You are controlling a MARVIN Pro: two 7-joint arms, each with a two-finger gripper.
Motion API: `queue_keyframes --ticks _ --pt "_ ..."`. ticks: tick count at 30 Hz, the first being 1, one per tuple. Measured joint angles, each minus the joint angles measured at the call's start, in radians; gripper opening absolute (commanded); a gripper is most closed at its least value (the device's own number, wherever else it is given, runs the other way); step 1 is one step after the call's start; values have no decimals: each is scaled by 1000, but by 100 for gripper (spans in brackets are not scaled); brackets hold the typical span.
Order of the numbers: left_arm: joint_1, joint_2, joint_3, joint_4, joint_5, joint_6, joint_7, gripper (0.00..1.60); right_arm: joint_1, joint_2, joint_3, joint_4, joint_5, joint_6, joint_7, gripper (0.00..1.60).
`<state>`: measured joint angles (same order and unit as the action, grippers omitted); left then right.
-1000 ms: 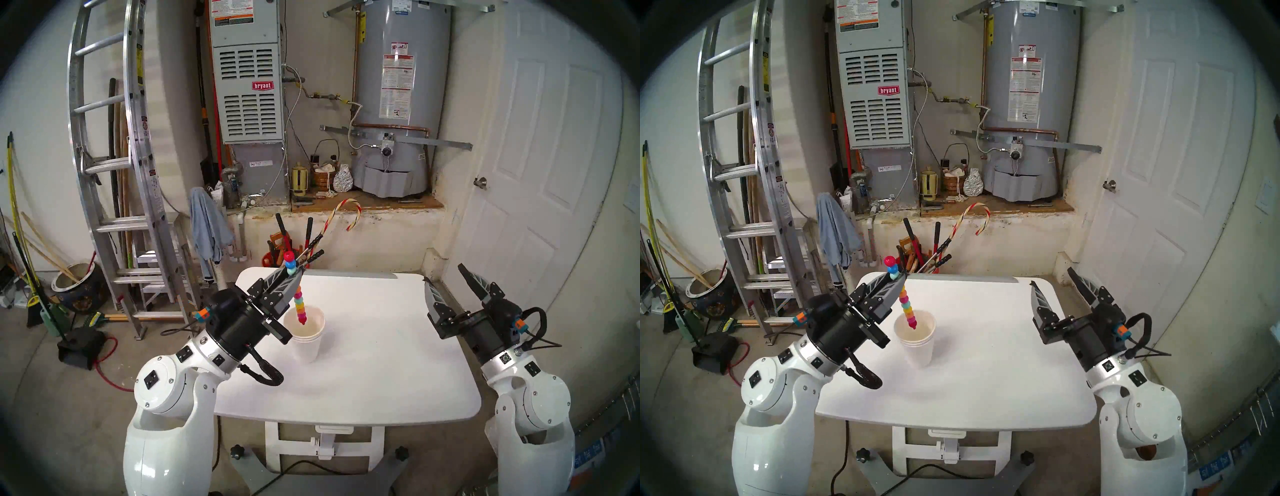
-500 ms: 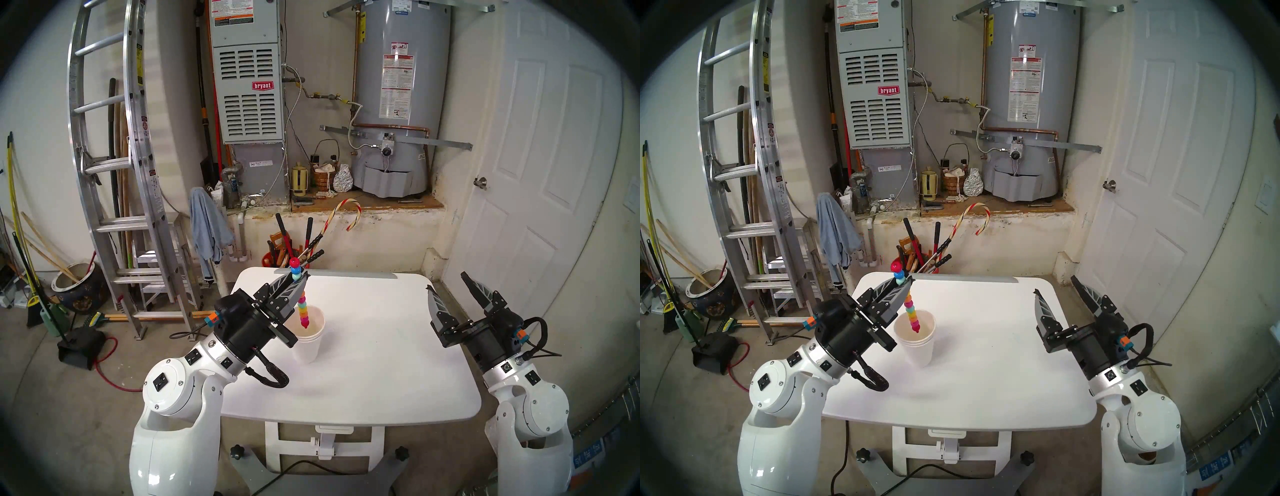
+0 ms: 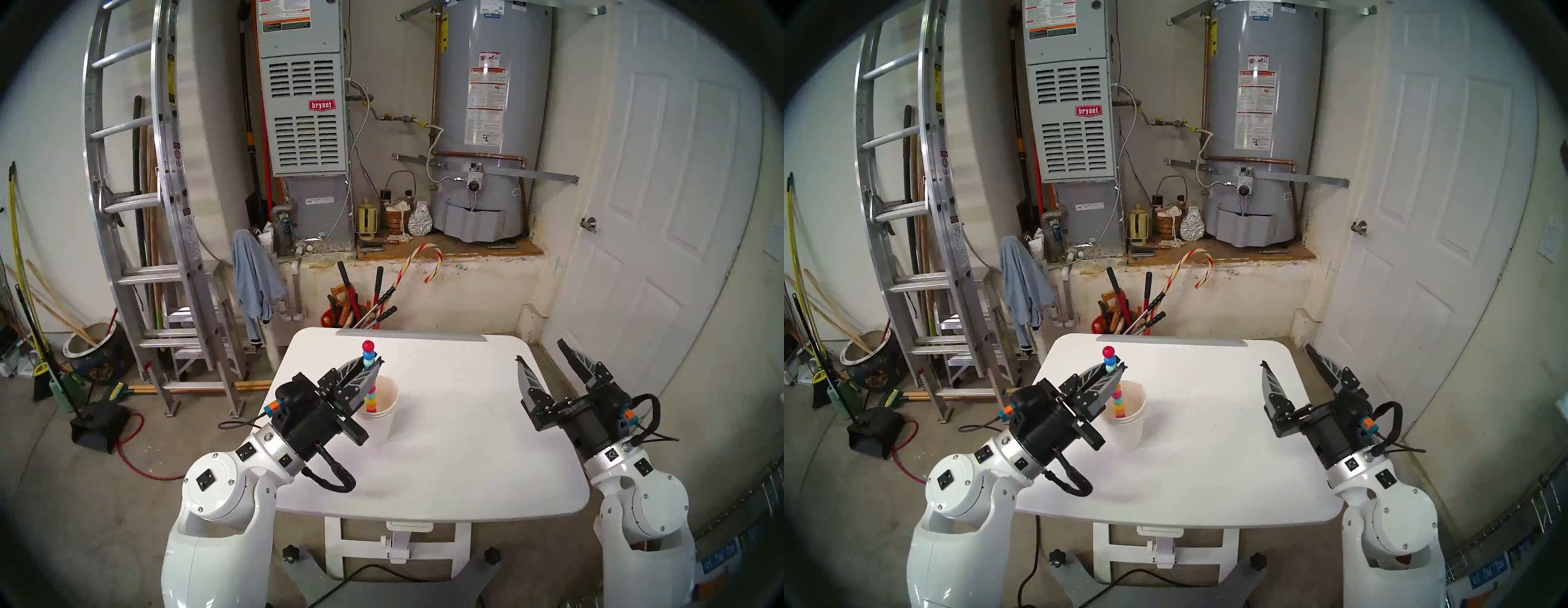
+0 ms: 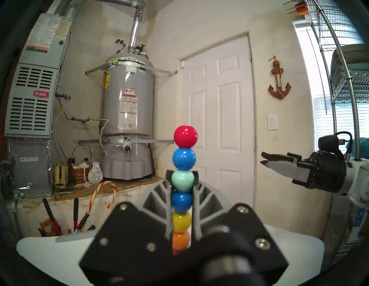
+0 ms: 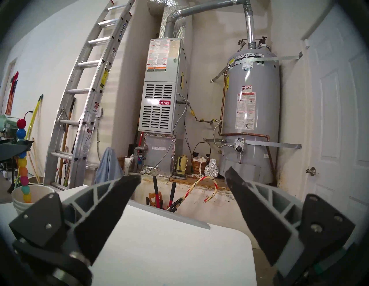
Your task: Switch the marker to another color
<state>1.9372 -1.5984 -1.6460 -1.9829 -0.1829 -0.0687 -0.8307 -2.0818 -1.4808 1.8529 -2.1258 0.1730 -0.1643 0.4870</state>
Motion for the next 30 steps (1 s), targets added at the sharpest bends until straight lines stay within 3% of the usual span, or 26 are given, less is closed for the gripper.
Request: queue_keyframes --ticks 9,10,11,12,23,26,30 --pt "-7 -11 11 24 17 -8 20 0 4 -4 -4 20 -7 -4 1 160" --pt "-8 -11 11 24 18 -8 21 16 4 -5 -4 21 -7 -4 1 160" --pt "-9 -12 13 25 18 -8 23 16 5 -5 -5 24 -7 -4 0 160" --pt "-10 -12 13 25 18 -8 23 36 5 -5 -5 25 -7 -4 0 160" --pt "-13 -14 19 25 14 -8 21 45 10 -9 -6 33 -10 -4 -7 160" --pt "-13 -14 20 25 13 -8 17 58 11 -10 -6 34 -12 -4 -9 160" --pt "-13 -14 20 25 12 -8 12 60 12 -10 -6 35 -13 -5 -11 160"
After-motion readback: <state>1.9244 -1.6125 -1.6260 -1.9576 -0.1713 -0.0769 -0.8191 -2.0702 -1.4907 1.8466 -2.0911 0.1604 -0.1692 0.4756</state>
